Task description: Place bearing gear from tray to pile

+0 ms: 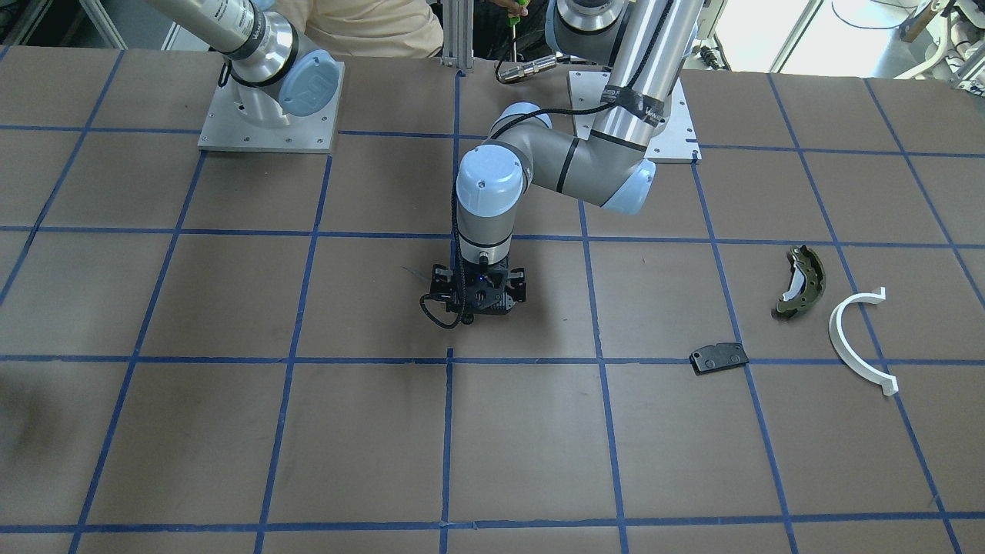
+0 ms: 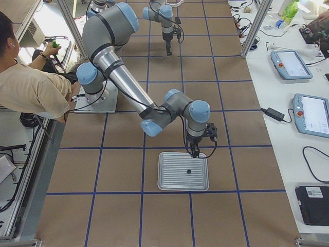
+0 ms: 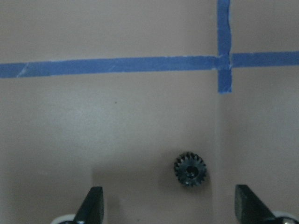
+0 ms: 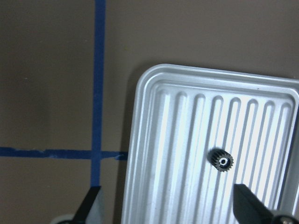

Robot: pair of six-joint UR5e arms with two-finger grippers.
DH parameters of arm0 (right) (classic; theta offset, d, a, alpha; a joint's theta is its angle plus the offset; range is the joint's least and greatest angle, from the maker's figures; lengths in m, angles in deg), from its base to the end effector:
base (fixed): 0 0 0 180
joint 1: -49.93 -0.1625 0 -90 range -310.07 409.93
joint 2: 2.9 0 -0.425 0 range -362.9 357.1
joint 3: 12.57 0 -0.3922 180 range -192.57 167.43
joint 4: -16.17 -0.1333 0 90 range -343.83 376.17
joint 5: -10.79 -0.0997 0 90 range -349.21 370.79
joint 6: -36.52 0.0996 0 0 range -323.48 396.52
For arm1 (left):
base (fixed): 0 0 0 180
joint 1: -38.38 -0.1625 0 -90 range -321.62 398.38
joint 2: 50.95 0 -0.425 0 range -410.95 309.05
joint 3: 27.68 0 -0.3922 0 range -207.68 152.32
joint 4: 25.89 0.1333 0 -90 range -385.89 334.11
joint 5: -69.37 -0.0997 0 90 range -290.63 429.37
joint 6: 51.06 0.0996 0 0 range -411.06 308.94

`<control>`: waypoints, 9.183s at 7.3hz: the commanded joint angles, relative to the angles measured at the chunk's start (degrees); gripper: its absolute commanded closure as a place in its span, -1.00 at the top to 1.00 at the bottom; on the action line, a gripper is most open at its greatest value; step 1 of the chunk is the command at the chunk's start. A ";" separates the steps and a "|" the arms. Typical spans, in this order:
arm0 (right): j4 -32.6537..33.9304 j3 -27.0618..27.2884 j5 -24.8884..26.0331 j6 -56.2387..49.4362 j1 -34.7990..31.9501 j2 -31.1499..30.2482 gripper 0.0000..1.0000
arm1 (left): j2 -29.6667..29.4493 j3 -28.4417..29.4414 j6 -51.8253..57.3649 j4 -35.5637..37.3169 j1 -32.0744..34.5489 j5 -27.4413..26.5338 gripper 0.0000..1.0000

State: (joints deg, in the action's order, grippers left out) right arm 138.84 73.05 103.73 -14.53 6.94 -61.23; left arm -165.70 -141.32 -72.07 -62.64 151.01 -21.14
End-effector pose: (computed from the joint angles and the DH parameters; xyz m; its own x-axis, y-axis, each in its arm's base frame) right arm -0.4102 -0.5576 0.2547 -0.9922 -0.0667 0.1050 -0.0690 0.9974 -0.0192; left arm -0.3324 -0.4532 0.1644 -0.9993 0.0288 0.0221 0.0269 0.9962 -0.0823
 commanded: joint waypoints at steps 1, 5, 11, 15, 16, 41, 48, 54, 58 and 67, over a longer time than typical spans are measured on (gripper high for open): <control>0.11 -3.52 -0.03 -0.10 2.56 4.79 0.86 | -1.27 0.26 -0.34 1.94 0.04 -0.02 0.97; 0.20 -6.43 -0.39 -0.45 3.79 9.55 0.55 | -1.62 1.41 0.01 2.03 0.22 -0.02 0.53; 0.99 -6.96 -0.74 0.60 4.14 10.70 -0.22 | -1.53 1.49 0.01 2.65 0.22 -0.37 -0.85; -0.15 -6.87 -0.56 0.60 4.06 10.35 -1.00 | 2.94 1.93 0.18 1.33 -1.44 -6.85 -0.92; -2.42 -7.04 -0.48 0.69 3.71 9.39 -1.00 | 4.17 1.76 0.70 -1.02 -4.93 -7.57 -0.95; 4.15 15.46 -8.12 99.39 -74.69 -4.51 0.97 | 14.89 20.99 19.60 -41.11 -20.61 -1.46 1.00; -7.07 15.46 -5.13 64.28 -55.84 -18.54 1.00 | 22.02 28.92 19.69 -57.39 -20.26 1.03 1.00; -33.59 2.32 -3.38 50.44 -45.95 -25.60 1.00 | 13.79 20.87 13.32 -47.54 -18.43 2.86 1.00; -34.52 1.31 -3.73 49.47 -45.78 -26.21 1.00 | 6.40 5.92 -2.27 -20.36 -5.87 2.35 1.00; -35.66 1.92 -2.32 51.84 -45.95 -28.15 1.00 | 1.20 1.41 -4.21 -8.72 -2.42 2.52 0.95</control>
State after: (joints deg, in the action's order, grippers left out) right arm 103.21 74.94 101.34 37.24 -39.02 -89.37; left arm -163.92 -139.80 -75.53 -73.69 148.59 -18.73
